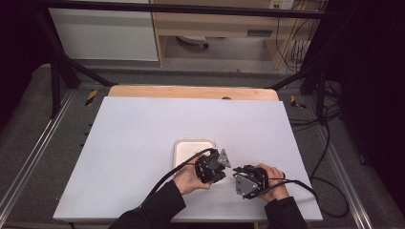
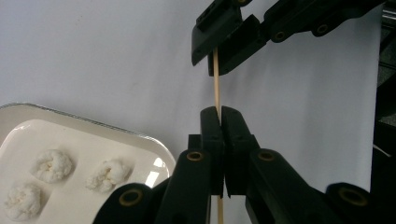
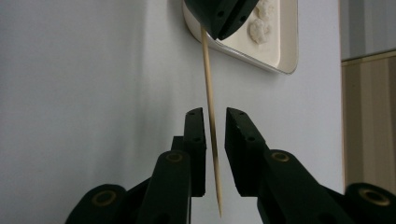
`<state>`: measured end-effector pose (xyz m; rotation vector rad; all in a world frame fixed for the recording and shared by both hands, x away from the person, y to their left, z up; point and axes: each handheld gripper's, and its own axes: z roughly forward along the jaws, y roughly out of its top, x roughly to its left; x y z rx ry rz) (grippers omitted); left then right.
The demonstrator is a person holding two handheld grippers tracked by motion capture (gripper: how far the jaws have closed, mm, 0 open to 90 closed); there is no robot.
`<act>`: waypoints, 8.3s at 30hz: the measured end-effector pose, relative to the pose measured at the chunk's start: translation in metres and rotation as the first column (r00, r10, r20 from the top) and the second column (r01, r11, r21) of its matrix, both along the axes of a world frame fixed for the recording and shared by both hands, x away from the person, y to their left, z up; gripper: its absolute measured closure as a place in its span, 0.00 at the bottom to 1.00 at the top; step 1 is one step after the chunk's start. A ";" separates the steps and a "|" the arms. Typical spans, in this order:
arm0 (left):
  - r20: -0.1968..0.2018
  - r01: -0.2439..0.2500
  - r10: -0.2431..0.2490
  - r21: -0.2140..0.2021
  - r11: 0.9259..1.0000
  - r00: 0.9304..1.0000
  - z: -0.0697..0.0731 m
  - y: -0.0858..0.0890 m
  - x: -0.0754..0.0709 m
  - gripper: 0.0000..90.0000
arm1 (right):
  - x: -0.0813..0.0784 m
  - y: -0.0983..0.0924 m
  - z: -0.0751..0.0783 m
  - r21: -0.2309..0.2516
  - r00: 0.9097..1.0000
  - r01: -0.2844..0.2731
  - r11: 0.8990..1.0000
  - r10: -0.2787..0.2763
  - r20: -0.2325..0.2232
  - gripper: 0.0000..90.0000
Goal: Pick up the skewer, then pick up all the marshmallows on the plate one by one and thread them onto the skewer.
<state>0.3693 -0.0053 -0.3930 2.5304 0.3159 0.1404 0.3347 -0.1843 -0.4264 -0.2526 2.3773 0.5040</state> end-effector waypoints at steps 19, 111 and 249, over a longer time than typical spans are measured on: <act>-0.005 0.005 -0.005 0.027 1.000 1.000 0.002 0.003 0.000 0.94 | -0.003 0.000 -0.001 -0.051 0.999 -0.040 0.998 0.040 0.001 0.99; 0.047 -0.387 0.413 -0.272 0.881 0.909 -0.026 0.183 -0.036 0.98 | 0.027 -0.024 0.003 0.398 0.680 0.694 0.600 -0.365 -0.636 0.01; 0.070 -0.378 0.446 -0.426 0.822 0.892 -0.034 0.189 -0.048 0.98 | 0.091 0.078 0.059 0.639 0.618 0.648 0.413 0.205 -0.759 0.81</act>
